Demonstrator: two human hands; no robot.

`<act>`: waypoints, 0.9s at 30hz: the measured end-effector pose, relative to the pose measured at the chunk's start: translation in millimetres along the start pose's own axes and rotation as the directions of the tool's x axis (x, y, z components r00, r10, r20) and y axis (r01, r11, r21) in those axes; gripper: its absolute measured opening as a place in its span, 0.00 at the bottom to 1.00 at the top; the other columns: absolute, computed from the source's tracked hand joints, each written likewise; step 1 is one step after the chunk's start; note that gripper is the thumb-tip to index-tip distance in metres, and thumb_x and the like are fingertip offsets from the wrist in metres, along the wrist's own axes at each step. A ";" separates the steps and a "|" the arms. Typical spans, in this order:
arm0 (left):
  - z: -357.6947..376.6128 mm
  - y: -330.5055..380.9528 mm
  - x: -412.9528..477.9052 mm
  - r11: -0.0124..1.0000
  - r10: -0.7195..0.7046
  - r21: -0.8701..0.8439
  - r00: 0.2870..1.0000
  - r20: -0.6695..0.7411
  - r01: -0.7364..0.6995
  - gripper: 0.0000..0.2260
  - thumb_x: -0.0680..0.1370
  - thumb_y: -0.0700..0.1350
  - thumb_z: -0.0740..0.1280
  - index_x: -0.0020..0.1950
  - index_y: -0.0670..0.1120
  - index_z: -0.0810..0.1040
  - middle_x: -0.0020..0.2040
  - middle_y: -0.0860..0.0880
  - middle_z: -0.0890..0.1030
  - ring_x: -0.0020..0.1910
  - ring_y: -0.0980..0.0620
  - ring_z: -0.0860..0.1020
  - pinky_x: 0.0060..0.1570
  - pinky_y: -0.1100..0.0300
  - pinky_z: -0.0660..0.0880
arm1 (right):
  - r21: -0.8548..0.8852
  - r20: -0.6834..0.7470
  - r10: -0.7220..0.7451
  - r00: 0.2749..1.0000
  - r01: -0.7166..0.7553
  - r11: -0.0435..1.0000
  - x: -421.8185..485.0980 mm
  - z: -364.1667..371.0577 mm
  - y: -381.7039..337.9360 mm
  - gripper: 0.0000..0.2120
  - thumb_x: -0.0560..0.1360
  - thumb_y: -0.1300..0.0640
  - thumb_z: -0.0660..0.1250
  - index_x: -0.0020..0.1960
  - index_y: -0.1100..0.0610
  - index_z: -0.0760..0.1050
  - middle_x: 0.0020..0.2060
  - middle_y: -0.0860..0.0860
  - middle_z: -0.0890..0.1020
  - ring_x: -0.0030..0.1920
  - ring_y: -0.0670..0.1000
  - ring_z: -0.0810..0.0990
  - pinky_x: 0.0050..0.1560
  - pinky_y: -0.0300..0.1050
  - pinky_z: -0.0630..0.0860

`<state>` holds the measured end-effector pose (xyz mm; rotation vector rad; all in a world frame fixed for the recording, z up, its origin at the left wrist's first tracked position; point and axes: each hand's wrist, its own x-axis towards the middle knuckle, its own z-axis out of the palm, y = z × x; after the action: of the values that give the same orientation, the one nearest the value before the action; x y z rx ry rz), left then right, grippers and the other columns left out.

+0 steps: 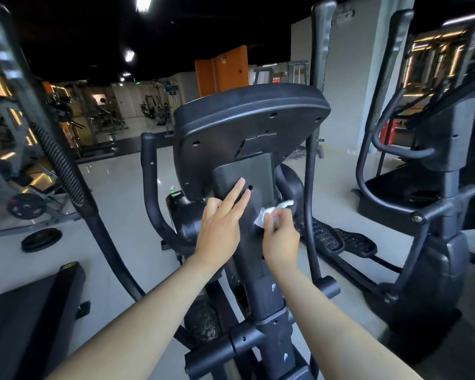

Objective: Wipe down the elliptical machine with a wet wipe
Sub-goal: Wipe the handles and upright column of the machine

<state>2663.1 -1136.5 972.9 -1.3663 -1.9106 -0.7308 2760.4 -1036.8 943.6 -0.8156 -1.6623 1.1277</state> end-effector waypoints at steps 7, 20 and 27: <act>-0.6 -1.9 -8.5 1.000 0.027 -0.004 0.998 0.052 -0.027 0.32 0.74 0.25 0.66 0.76 0.45 0.72 0.81 0.54 0.62 0.47 0.51 0.62 0.59 0.60 0.69 | 0.048 -0.013 -0.073 0.997 0.074 0.996 24.1 -8.4 -28.2 0.05 0.82 0.50 0.61 0.47 0.46 0.70 0.44 0.50 0.80 0.43 0.53 0.78 0.37 0.44 0.68; -6.2 -19.5 -22.4 0.975 0.069 -0.214 0.996 0.058 -0.055 0.26 0.74 0.26 0.60 0.66 0.47 0.81 0.66 0.54 0.75 0.55 0.48 0.70 0.55 0.51 0.77 | 0.082 -0.132 -0.035 0.991 0.046 0.996 -16.9 16.6 0.4 0.15 0.82 0.61 0.64 0.42 0.43 0.70 0.58 0.54 0.76 0.54 0.52 0.77 0.56 0.49 0.72; -20.6 -18.0 -24.7 0.769 -0.201 -0.552 0.942 0.269 0.322 0.15 0.79 0.37 0.56 0.49 0.50 0.81 0.40 0.58 0.78 0.42 0.62 0.74 0.43 0.65 0.69 | 0.218 -0.123 0.005 0.992 0.022 0.976 -43.0 12.7 -16.1 0.02 0.79 0.57 0.67 0.48 0.51 0.76 0.46 0.45 0.81 0.50 0.49 0.78 0.51 0.43 0.72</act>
<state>2655.6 -1171.8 965.3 -1.5876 -2.1567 -1.4837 2762.8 -1084.3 942.8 -0.7203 -1.4104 1.2056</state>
